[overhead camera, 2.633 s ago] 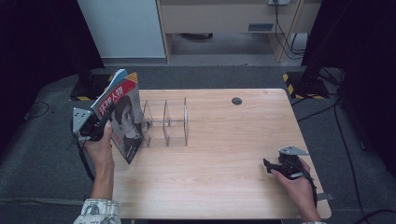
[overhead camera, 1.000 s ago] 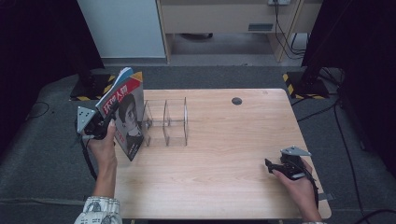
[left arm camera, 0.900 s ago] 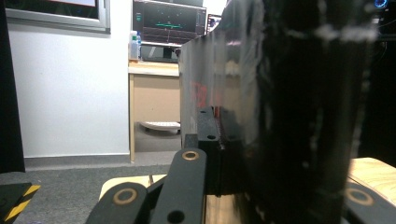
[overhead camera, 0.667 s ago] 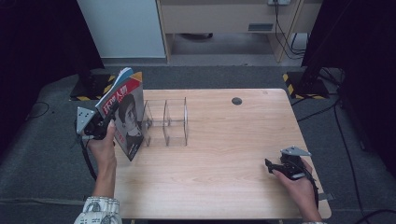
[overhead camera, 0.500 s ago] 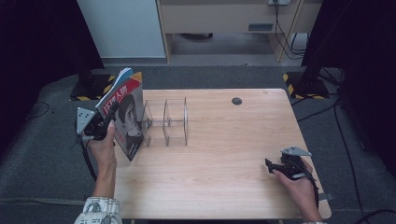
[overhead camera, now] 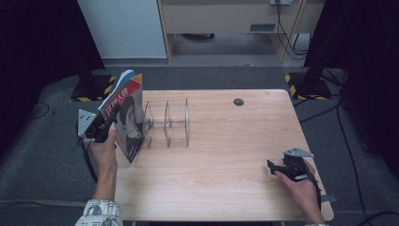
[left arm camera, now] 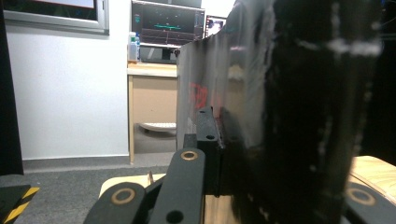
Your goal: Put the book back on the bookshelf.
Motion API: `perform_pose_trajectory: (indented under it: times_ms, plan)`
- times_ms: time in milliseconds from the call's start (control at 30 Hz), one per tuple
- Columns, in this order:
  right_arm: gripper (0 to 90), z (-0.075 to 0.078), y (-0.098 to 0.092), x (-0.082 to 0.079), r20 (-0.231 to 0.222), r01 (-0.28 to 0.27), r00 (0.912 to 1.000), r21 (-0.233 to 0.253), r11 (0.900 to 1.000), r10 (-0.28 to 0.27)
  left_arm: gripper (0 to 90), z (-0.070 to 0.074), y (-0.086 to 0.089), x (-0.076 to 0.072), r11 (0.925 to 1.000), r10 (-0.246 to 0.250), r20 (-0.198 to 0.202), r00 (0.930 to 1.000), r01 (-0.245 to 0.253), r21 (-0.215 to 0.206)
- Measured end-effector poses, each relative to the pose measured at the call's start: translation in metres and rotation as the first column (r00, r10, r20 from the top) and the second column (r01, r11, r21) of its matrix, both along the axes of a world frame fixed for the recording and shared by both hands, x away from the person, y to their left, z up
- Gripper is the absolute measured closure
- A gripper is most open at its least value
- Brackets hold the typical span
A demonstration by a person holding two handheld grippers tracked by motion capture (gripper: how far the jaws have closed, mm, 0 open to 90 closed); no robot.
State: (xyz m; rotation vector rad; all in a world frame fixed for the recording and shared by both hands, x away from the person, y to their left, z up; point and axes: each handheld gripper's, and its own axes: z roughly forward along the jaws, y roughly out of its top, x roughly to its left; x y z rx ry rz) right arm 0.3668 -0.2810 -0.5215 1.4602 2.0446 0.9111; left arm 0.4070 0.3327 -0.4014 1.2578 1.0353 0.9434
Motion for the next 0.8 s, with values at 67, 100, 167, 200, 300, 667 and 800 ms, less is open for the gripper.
perform_pose_trajectory:
  times_ms: [67, 100, 167, 200, 300, 667, 800]
  plan:
    - [23.5, 0.0001, 0.0001, 0.0, 0.001, -0.001, 1.0, 0.0, 1.0, 0.001, 85.1, -0.0004, 0.0011, -0.0004, 1.0, 0.002, -0.006, 1.0, -0.002, -0.002]
    - [23.5, 0.0001, 0.0001, 0.0, 0.001, -0.001, 1.0, 0.0, 1.0, 0.001, 85.1, -0.0004, 0.0013, -0.0006, 1.0, 0.004, -0.007, 1.0, -0.004, -0.003]
    - [23.5, 0.0002, -0.0002, -0.0003, 0.0, 0.0, 1.0, 0.002, 1.0, 0.0, 85.0, -0.0009, 0.0015, -0.0007, 1.0, 0.007, -0.013, 0.9999, -0.007, -0.003]
    - [23.5, 0.0002, -0.0004, -0.0001, 0.002, 0.0, 1.0, 0.002, 1.0, 0.0, 84.9, -0.0013, 0.0018, -0.0008, 1.0, 0.009, -0.022, 0.9997, -0.009, -0.002]
    - [23.5, 0.0002, -0.0007, 0.0, 0.003, -0.001, 1.0, 0.0, 1.0, 0.001, 84.8, -0.0016, 0.0023, -0.0012, 0.9999, 0.017, -0.026, 0.9995, -0.017, 0.001]
    - [23.5, -0.0002, 0.0002, 0.0001, -0.001, -0.004, 1.0, -0.002, 1.0, 0.004, 84.2, -0.0045, 0.0073, -0.0037, 0.9994, 0.024, -0.052, 0.9984, -0.025, -0.023]
    - [23.5, -0.0009, 0.0014, 0.0003, -0.006, -0.008, 0.9999, -0.003, 1.0, 0.008, 84.1, -0.0057, 0.0104, -0.0046, 0.9991, 0.027, -0.059, 0.9979, -0.029, -0.032]
